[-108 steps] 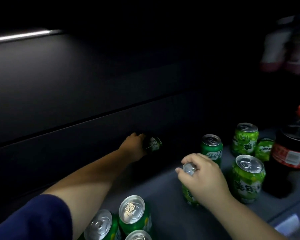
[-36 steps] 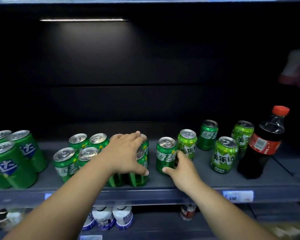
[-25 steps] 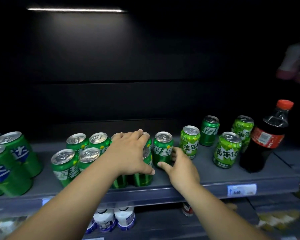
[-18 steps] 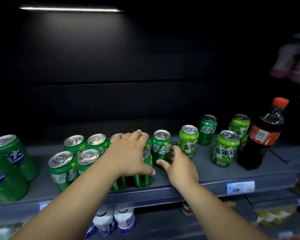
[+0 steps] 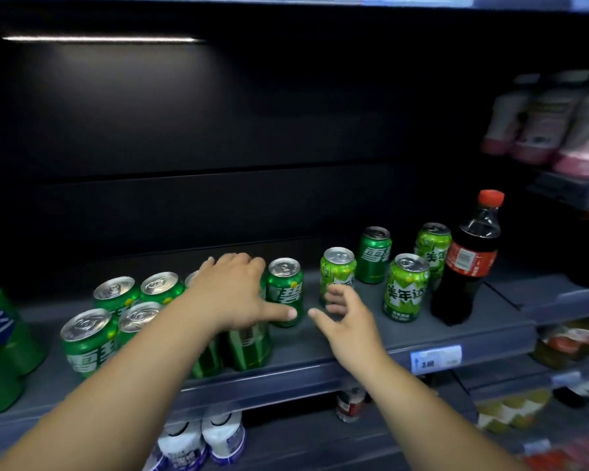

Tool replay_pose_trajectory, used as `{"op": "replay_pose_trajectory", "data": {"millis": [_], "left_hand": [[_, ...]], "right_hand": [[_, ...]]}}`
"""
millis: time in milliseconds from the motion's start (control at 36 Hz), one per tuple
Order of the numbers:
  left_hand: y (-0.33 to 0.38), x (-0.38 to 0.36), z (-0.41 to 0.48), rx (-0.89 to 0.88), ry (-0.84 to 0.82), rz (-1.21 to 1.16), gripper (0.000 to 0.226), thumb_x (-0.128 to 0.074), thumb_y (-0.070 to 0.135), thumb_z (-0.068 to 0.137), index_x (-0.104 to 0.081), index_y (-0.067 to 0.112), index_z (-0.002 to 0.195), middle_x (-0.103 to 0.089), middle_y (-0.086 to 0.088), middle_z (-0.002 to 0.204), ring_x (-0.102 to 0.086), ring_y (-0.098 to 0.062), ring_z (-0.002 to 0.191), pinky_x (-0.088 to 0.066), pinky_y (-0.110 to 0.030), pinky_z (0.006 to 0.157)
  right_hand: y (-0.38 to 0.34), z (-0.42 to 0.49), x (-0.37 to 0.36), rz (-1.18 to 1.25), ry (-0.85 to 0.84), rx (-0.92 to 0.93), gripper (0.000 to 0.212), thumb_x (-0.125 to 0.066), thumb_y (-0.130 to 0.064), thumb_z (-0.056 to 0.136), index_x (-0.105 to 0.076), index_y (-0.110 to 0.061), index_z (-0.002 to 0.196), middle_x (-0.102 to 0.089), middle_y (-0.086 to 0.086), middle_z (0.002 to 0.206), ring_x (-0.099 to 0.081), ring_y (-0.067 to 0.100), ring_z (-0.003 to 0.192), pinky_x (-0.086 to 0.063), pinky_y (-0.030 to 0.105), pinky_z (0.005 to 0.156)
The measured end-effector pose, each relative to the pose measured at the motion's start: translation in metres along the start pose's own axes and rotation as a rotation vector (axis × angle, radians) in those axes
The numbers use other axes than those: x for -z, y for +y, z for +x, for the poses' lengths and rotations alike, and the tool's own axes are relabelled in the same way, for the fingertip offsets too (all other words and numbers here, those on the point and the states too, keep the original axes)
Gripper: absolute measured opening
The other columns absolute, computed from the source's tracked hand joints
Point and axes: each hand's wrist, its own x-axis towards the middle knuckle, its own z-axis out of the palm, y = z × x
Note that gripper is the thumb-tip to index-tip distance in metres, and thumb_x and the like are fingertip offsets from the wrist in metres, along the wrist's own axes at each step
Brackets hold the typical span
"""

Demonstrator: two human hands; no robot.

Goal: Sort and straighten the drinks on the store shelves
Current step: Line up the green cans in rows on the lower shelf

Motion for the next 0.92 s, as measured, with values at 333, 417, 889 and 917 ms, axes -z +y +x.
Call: {"op": "replay_pose_trajectory", "data": {"millis": [333,417,889,917], "left_hand": [[0.101,0.012,0.089,-0.163,0.148,-0.268,0.074,-0.067,0.056,0.082,-0.039,0.031,0.147,-0.047,0.001,0.143,-0.054,-0.024,0.122,-0.049,-0.042,0.098],[0.12,0.012,0.122,-0.126,0.14,-0.275,0.074,-0.069,0.053,0.083,-0.04,0.03,0.147,-0.05,-0.005,0.14,-0.055,-0.027,0.121,-0.049,-0.041,0.097],[0.174,-0.002,0.197,-0.039,0.093,-0.387,0.059,-0.076,0.038,0.084,-0.056,0.025,0.138,-0.06,-0.001,0.138,-0.057,-0.021,0.123,-0.047,-0.032,0.1],[0.172,0.001,0.194,-0.028,0.129,-0.425,0.057,-0.077,0.036,0.084,-0.058,0.025,0.137,-0.061,0.0,0.136,-0.058,-0.02,0.121,-0.047,-0.03,0.098]], "right_hand": [[0.017,0.003,0.125,-0.198,0.257,0.325,0.039,-0.074,-0.017,0.089,-0.061,-0.028,0.124,-0.053,-0.015,0.13,-0.048,0.004,0.123,-0.038,0.025,0.106],[0.022,0.011,0.142,-0.24,0.156,0.264,0.054,-0.07,-0.021,0.093,-0.048,-0.04,0.138,-0.033,-0.018,0.15,-0.029,0.001,0.138,-0.024,0.021,0.111],[0.055,0.025,0.156,-0.218,-0.28,0.227,0.094,-0.065,-0.036,0.096,0.008,-0.063,0.149,0.032,-0.032,0.155,0.007,0.004,0.152,-0.016,0.02,0.115],[0.055,0.025,0.158,-0.211,-0.291,0.224,0.094,-0.065,-0.036,0.096,0.008,-0.063,0.148,0.032,-0.032,0.155,0.007,0.004,0.152,-0.017,0.022,0.117]]}}
